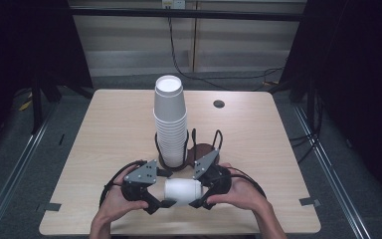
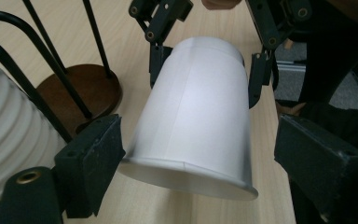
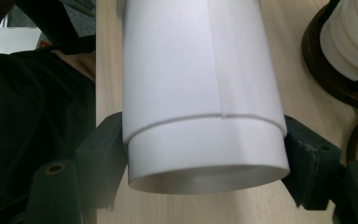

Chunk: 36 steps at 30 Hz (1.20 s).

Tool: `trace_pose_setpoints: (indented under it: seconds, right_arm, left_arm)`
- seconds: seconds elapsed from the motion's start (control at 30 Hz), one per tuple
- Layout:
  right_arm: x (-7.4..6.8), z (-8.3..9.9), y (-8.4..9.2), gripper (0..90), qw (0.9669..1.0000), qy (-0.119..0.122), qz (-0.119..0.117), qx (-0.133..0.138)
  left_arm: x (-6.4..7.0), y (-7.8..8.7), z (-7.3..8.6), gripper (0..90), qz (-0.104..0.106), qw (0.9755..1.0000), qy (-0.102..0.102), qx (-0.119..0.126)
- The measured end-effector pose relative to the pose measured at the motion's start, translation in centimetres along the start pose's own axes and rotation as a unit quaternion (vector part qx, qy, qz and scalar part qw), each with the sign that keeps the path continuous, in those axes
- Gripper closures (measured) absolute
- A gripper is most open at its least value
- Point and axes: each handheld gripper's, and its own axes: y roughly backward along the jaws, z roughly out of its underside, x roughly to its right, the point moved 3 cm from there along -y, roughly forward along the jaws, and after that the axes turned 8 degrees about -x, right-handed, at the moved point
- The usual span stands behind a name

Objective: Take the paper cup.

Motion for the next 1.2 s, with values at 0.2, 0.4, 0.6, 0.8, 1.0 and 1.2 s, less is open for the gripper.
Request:
trace_pose_setpoints:
  seconds: [0.2, 0.4, 0.6, 0.8, 1.0, 1.2]
  right_arm:
    - [0.3, 0.5, 0.0, 25.0, 0.9999, -0.01, 0.007, 0.006]
    - [0.7, 1.1, 0.3, 25.0, 0.9996, -0.024, 0.013, 0.012]
    - [1.2, 1.6, 0.8, 24.9, 0.9988, -0.031, 0.026, 0.029]
    - [1.4, 1.6, 0.7, 24.9, 0.9974, -0.043, 0.026, 0.052]
    - [1.4, 1.4, 1.2, 24.9, 0.9942, -0.051, 0.021, 0.092]
    - [1.4, 1.6, 0.9, 25.0, 0.9914, -0.056, 0.018, 0.117]
  left_arm:
    - [-0.1, 0.4, 0.3, 15.7, 0.006, 0.9996, 0.011, 0.024]
    - [-0.4, 1.0, 0.8, 15.6, -0.001, 0.9987, 0.021, 0.046]
    - [-0.8, 1.7, 1.6, 15.7, -0.018, 0.9976, 0.035, 0.057]
    - [-1.0, 2.3, 2.2, 15.7, -0.034, 0.9948, 0.048, 0.083]
    - [-0.8, 2.7, 2.6, 15.7, -0.041, 0.9926, 0.054, 0.101]
    - [-0.6, 2.6, 3.3, 15.6, -0.045, 0.9916, 0.056, 0.107]
